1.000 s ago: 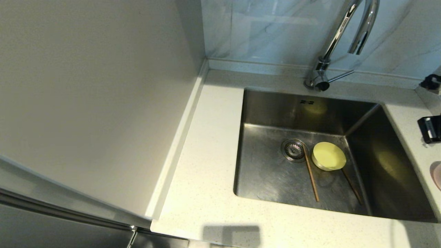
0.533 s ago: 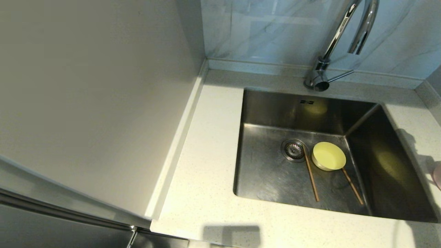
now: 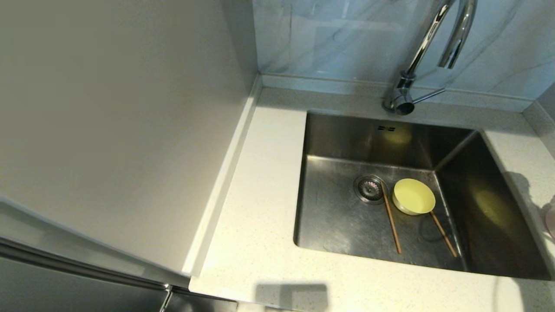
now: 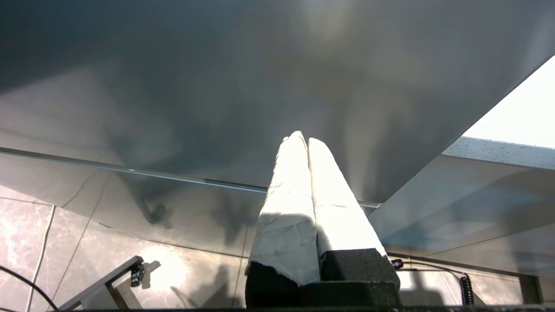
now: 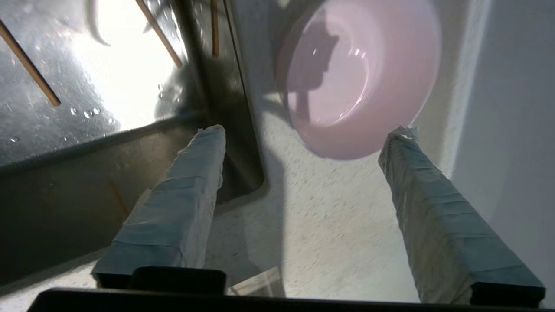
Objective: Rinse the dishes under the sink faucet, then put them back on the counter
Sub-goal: Put a bowl into the sink
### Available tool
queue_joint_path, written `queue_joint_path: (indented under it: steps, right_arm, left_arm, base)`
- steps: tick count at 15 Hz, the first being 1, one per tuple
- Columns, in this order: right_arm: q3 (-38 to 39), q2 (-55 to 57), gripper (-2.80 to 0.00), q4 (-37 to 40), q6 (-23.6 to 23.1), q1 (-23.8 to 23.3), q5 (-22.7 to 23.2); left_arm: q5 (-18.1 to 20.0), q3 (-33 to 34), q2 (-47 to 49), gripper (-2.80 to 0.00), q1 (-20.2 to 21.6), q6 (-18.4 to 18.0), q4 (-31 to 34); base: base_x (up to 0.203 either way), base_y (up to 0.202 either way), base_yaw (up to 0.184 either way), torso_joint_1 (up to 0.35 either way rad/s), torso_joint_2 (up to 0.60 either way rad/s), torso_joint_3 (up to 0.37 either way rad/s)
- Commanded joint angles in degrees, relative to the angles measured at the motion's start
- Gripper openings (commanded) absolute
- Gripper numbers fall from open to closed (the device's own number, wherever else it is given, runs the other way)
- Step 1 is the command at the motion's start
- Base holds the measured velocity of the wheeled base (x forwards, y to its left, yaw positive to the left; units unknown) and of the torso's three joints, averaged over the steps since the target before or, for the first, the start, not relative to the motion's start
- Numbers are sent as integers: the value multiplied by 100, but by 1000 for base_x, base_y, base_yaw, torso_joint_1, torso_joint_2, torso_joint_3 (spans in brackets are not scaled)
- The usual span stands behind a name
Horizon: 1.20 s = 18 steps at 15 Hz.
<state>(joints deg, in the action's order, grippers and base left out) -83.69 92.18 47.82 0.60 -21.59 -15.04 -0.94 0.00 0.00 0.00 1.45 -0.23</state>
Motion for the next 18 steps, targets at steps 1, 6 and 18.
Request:
queue_joint_path:
  steps: [1, 6, 18]
  right_arm:
    - [270, 176, 0, 26, 152, -11, -9]
    - [339, 689, 0, 10, 397, -72, -14]
    - [21, 1082, -280, -240, 357, -223, 21]
  left_arm:
    - [-3, 0, -18, -280, 0, 4, -3]
    - [-3, 0, -18, -280, 0, 4, -3]
    - [-3, 0, -18, -280, 0, 4, -3]
  base:
    - [0, 0, 0, 0, 0, 0]
    - [0, 0, 0, 0, 0, 0]
    - [0, 0, 0, 0, 0, 0]
